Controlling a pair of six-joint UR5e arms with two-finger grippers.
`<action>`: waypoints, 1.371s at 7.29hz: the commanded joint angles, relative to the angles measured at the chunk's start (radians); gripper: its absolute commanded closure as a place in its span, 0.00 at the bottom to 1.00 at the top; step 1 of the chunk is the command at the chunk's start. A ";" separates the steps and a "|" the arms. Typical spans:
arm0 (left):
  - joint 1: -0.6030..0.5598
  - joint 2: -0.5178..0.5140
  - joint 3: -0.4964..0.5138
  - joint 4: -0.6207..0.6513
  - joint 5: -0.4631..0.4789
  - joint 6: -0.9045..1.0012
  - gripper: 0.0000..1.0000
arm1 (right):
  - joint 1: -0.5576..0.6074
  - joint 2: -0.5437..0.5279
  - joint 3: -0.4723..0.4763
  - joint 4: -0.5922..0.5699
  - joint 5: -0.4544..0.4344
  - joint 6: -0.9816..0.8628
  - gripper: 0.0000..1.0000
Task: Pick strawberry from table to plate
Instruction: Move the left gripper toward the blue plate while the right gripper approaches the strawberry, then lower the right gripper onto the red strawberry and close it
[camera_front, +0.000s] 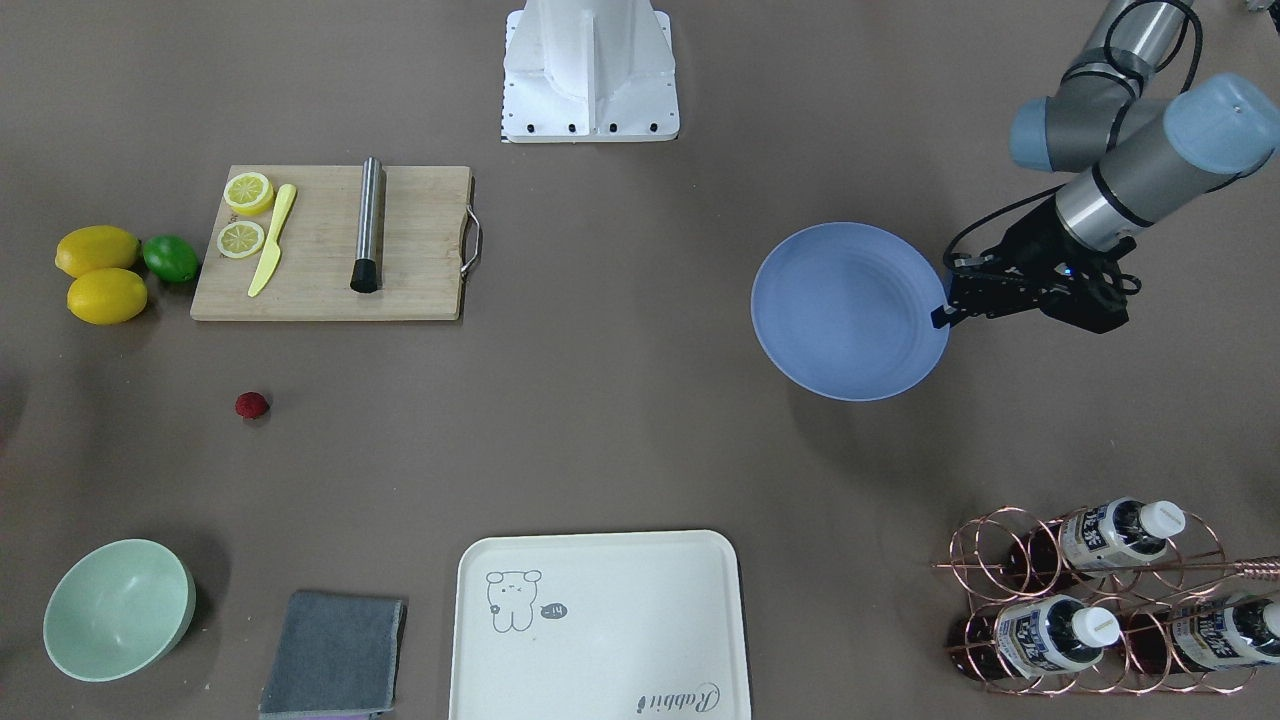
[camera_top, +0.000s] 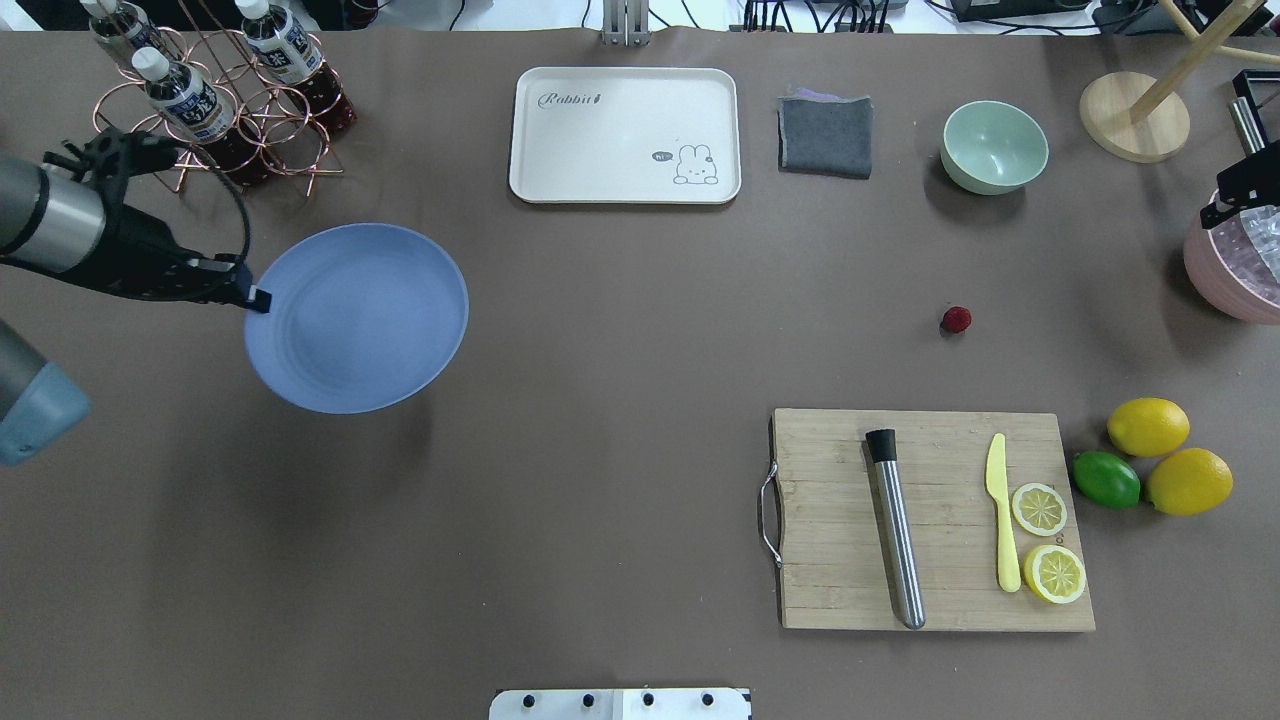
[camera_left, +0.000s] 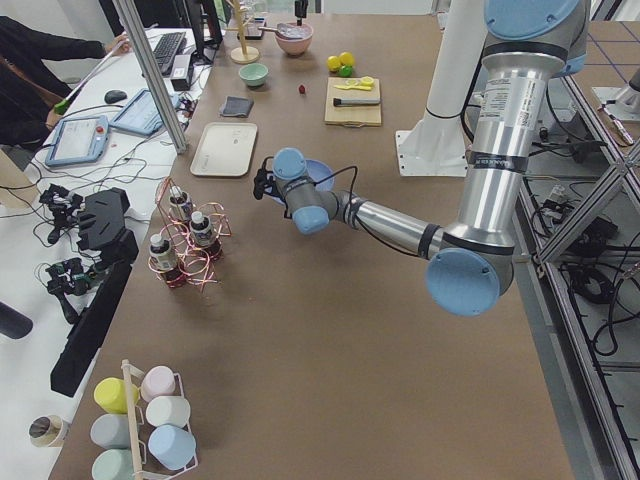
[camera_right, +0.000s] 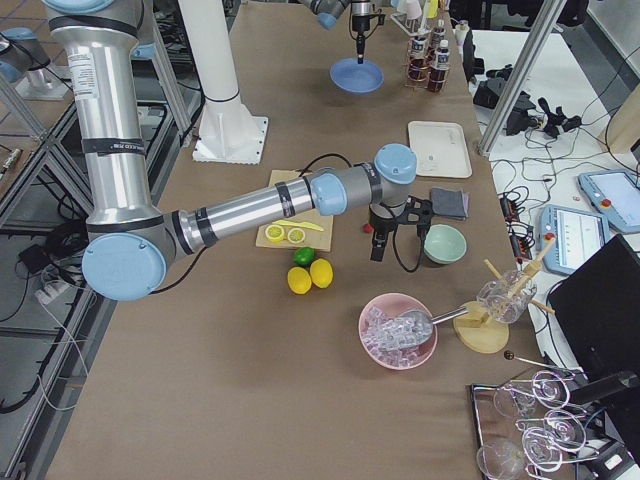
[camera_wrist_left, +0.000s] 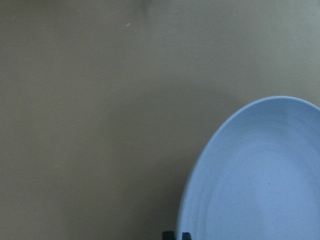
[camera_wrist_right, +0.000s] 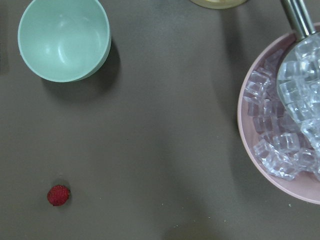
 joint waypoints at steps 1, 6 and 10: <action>0.134 -0.119 -0.054 0.085 0.131 -0.158 1.00 | -0.093 0.001 -0.052 0.155 -0.039 0.149 0.00; 0.466 -0.300 -0.051 0.253 0.479 -0.288 1.00 | -0.314 0.101 -0.090 0.202 -0.202 0.407 0.00; 0.474 -0.300 -0.029 0.250 0.503 -0.285 1.00 | -0.445 0.175 -0.193 0.286 -0.297 0.544 0.00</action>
